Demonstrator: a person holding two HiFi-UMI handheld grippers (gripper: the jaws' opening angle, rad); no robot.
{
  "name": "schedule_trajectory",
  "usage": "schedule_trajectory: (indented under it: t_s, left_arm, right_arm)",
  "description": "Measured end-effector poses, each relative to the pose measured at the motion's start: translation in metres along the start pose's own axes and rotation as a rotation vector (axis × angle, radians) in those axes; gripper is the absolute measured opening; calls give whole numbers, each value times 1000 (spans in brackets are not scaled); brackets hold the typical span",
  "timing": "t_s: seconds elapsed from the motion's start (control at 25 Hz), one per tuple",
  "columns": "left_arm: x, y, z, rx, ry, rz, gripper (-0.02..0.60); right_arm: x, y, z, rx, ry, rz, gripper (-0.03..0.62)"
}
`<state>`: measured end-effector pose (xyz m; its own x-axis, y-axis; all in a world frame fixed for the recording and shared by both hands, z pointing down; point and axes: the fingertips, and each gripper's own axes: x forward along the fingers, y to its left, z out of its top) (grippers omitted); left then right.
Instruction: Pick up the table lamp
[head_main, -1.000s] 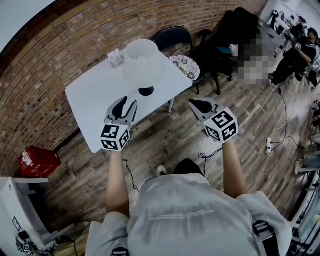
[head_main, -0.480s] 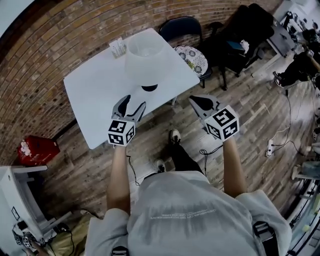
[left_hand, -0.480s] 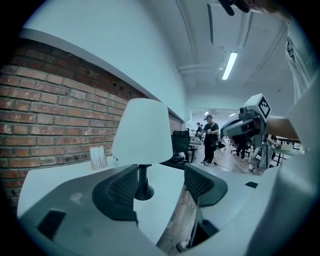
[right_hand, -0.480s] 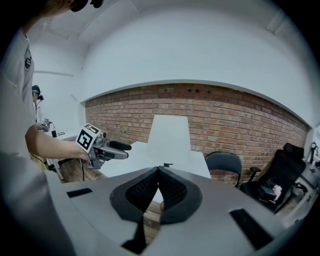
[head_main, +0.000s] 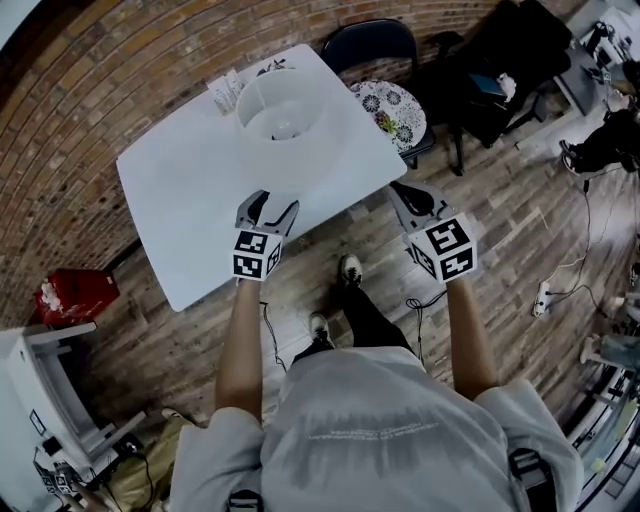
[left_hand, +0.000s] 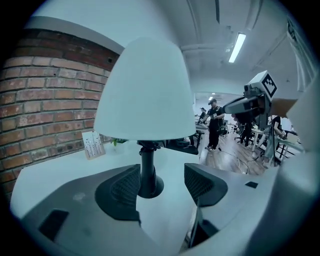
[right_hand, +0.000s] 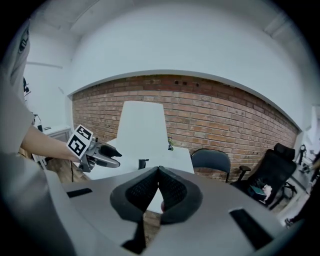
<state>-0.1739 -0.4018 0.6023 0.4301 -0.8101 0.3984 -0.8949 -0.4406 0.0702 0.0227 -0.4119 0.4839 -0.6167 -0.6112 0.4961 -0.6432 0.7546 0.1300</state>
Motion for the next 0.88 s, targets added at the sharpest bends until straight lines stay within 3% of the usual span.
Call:
schedule_trajectory:
  t_s: [0.28,0.64,0.88]
  left_arm:
    - [54,12,-27,40,89,9,268]
    - [92,31,-15,65,11,93,268]
    - [111,40,4,59,-73,110,268]
  right_arm:
    - [23,-34,-17,16,36,2,3]
    - [52,-61,-15,22,56,15,2]
    - [56,-61,-22,12,73,34,2]
